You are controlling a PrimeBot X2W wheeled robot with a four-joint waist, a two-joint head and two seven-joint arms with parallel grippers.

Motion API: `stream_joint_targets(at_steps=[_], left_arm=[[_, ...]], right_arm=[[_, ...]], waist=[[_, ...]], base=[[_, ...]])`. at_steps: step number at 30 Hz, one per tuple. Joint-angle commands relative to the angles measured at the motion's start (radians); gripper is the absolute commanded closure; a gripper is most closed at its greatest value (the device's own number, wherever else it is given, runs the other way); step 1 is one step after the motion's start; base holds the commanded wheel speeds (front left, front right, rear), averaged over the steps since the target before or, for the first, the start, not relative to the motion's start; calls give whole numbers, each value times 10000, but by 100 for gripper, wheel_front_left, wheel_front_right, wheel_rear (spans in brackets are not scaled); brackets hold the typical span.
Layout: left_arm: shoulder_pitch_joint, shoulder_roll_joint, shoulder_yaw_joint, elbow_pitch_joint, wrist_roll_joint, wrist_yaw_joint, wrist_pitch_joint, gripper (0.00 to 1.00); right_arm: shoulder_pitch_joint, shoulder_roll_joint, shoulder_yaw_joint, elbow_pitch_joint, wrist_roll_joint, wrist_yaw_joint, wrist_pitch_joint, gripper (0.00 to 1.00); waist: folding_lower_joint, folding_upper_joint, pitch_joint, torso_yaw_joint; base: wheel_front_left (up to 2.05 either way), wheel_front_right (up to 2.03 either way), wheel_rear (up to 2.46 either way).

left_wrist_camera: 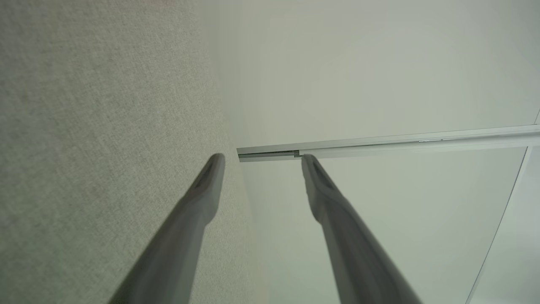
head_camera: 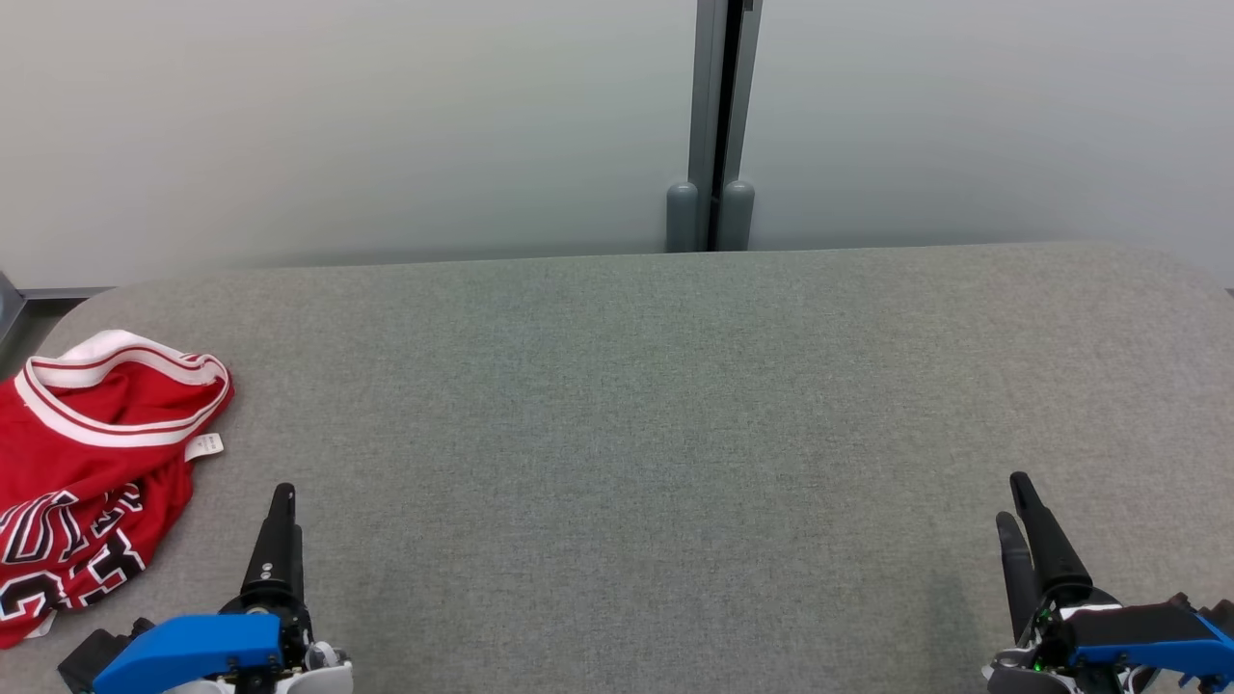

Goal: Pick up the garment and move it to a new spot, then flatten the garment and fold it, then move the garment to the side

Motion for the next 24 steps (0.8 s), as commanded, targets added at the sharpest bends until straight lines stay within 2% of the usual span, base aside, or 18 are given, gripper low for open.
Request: stream_joint_targets(at_steps=[1, 18, 24], left_arm=[[-204, 85, -163, -237, 611, 73, -156, 0], [-119, 289, -915, -411, 4191, 410, -867, 0], [-123, 303, -1079, -487, 5214, 502, -1091, 0]], right_arm=[[-205, -50, 15, -200, -685, 16, -158, 0], [-128, -68, 136, -397, -4128, 22, -871, 0], [-98, -73, 200, -454, -4960, 24, -1093, 0]], waist=[[0, 0, 2, 5], [0, 0, -19, 61], [0, 0, -23, 79]], base=[[0, 0, 0], [0, 0, 0], [0, 0, 0]])
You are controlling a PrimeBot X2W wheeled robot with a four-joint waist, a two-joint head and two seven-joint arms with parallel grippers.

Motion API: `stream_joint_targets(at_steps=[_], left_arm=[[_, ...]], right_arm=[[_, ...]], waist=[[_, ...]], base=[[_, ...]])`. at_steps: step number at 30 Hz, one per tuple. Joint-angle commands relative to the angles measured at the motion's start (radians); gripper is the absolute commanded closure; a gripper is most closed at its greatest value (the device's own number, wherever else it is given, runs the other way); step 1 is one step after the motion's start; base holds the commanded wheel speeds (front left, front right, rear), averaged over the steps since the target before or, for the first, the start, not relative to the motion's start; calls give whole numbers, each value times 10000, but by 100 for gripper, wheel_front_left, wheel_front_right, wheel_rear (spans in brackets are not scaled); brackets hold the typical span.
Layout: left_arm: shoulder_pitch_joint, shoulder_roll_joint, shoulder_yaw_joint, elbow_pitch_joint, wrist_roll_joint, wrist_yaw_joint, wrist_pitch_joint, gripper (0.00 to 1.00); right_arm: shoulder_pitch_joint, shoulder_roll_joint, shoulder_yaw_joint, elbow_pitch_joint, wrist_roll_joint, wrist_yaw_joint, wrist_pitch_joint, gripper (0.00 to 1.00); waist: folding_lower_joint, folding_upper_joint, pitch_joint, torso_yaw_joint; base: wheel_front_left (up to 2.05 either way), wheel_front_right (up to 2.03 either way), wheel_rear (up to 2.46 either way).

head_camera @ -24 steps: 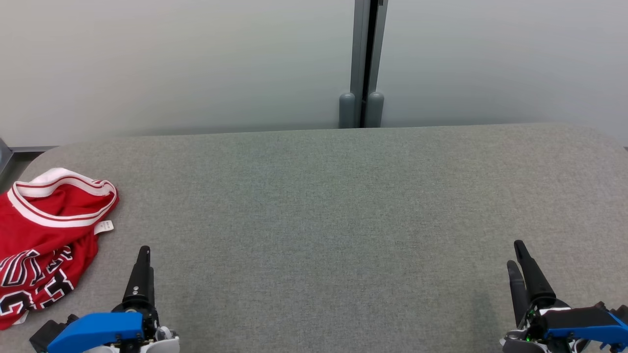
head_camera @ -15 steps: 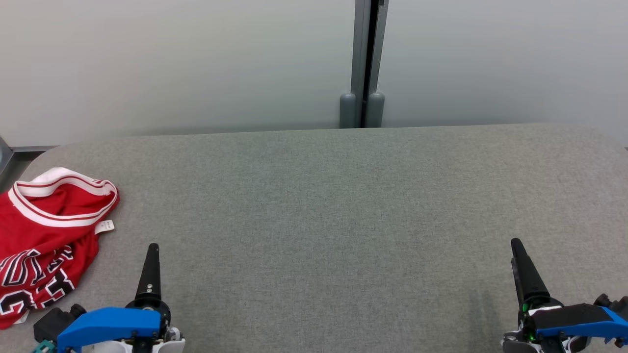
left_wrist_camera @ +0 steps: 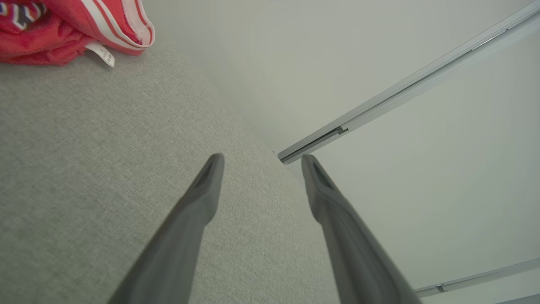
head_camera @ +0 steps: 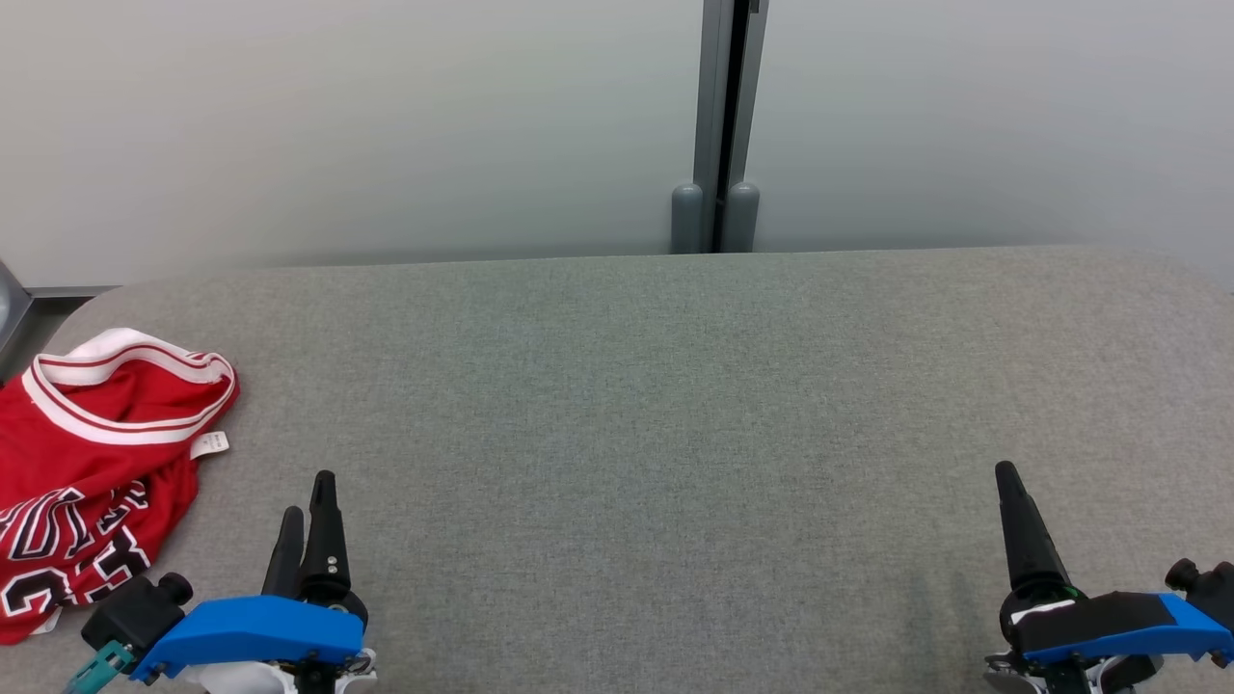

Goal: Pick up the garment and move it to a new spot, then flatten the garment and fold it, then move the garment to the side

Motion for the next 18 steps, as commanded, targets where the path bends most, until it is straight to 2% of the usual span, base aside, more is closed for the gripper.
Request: stream_joint_targets(at_steps=[1, 18], left_arm=[[-145, 107, -77, -174, 288, 31, -78, 0], [-59, 198, -459, -134, 2770, 220, -638, 0]], right_arm=[[-96, -68, 17, -158, -256, 23, -72, 0], [-157, -83, 89, 46, -2617, 28, -634, 0]], waist=[[-1, 0, -1, 2], [-2, 0, 21, 1]], base=[[0, 0, 0], [0, 0, 0]])
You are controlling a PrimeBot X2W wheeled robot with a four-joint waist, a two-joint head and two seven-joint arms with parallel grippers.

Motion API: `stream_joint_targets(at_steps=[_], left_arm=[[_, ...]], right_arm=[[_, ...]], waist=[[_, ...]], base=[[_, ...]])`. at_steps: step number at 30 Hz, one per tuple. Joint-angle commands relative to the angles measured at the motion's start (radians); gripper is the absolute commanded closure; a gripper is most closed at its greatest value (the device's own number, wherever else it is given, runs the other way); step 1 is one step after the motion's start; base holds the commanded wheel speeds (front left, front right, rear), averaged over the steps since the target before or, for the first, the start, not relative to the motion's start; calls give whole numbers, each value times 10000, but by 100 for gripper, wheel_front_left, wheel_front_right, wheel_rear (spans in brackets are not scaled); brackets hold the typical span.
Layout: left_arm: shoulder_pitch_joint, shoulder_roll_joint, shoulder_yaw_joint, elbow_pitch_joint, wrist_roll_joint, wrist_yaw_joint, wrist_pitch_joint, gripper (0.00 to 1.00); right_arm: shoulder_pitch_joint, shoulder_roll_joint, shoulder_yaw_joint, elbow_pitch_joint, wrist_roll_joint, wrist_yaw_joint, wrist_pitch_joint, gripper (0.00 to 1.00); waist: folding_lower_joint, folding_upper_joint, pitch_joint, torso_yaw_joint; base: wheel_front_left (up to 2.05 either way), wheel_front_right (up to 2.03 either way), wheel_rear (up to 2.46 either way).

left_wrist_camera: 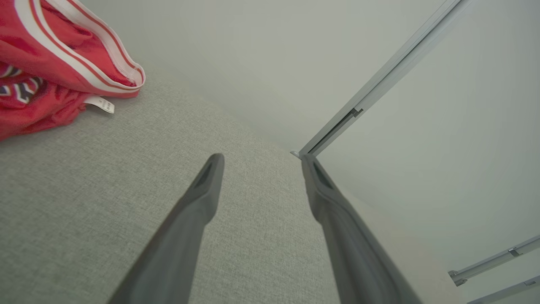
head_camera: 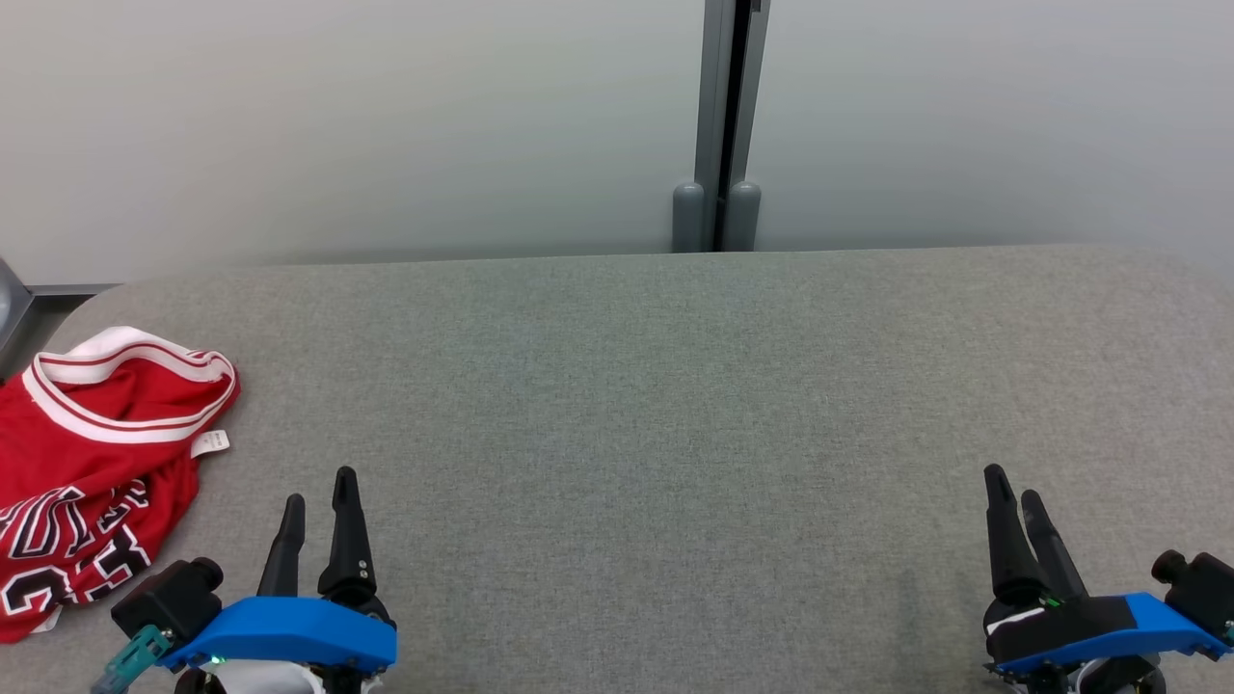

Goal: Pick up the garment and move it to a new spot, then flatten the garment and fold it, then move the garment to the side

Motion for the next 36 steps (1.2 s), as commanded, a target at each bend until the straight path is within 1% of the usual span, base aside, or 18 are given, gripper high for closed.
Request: stream_joint_targets(at_steps=[1, 7, 21, 25, 36], left_arm=[[-71, 120, -34, -88, 400, 32, -126, 0], [-84, 182, -177, -13, 1183, 130, -301, 0], [-15, 257, -470, 140, 2659, 258, -667, 0], [24, 298, -598, 289, 3014, 228, -769, 0], [17, 296, -722, 453, 3763, 316, -1018, 0]], right_arm=[[-186, -77, 37, -43, -399, 29, -124, 0], [-296, -81, -29, 106, -1269, 30, -291, 0], [-273, -93, 68, 186, -2842, 30, -530, 0], [-213, -96, 94, 102, -3262, 31, -554, 0], [-102, -102, 185, -49, -4198, 33, -647, 0]], waist=[[-1, 0, 17, -8], [-1, 0, 49, -3], [-1, 0, 43, 44], [-1, 0, 21, 48], [-1, 0, 30, 75]], base=[[0, 0, 0], [0, 0, 0], [0, 0, 0], [0, 0, 0], [0, 0, 0]])
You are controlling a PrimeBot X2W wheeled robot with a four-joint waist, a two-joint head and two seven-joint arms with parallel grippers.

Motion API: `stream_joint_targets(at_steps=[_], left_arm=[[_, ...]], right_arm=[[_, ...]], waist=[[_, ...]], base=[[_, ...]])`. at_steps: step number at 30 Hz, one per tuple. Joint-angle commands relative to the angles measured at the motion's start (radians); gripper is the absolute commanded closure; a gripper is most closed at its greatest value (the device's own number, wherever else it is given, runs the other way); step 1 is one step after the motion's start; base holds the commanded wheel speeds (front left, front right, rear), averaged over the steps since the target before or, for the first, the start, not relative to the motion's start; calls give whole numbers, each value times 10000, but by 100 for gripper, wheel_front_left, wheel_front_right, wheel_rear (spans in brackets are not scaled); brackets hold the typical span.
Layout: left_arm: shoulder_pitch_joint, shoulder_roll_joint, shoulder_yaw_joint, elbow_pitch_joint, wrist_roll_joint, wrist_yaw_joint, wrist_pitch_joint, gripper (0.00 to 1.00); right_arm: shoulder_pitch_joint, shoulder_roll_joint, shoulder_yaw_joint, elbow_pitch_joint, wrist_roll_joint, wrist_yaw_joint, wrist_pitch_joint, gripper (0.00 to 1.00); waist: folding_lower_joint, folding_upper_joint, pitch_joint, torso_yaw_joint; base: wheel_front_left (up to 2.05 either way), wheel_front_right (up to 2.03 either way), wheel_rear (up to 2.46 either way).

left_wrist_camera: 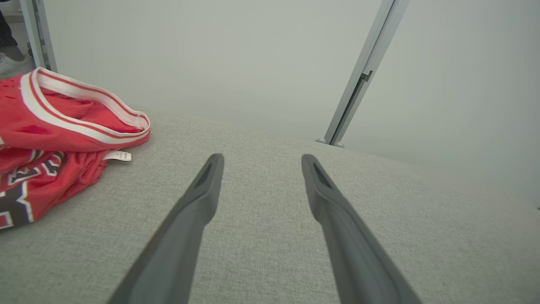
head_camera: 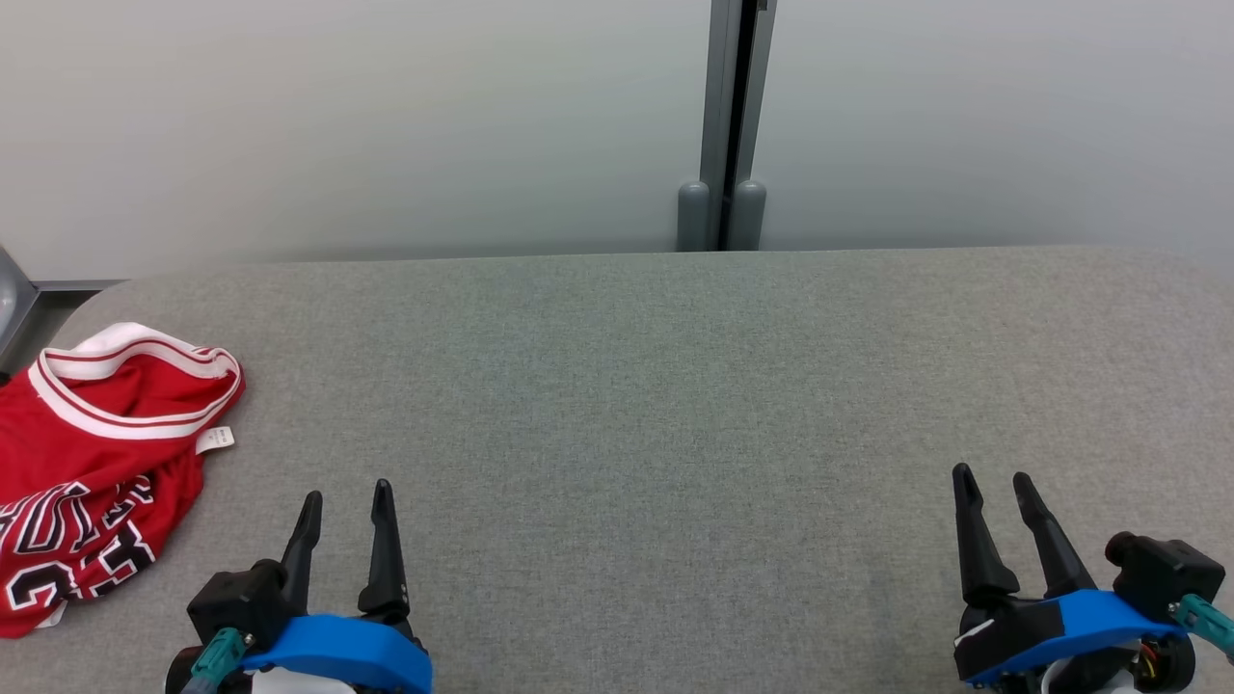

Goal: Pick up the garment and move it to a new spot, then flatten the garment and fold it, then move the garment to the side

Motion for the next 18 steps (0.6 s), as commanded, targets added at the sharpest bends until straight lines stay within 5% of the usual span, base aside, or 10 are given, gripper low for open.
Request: stream_joint_targets(at_steps=[1, 18], left_arm=[[-2, 66, -6, -32, 264, 36, -117, 0], [-19, 117, -231, 225, 1139, 185, -411, 0]], right_arm=[[-20, -87, 26, -95, -319, 20, -105, 0], [5, -93, 21, -52, -1501, 24, -316, 0]], waist=[[0, 0, 11, 0], [0, 0, -20, 40]], base=[[0, 0, 0], [0, 0, 0]])
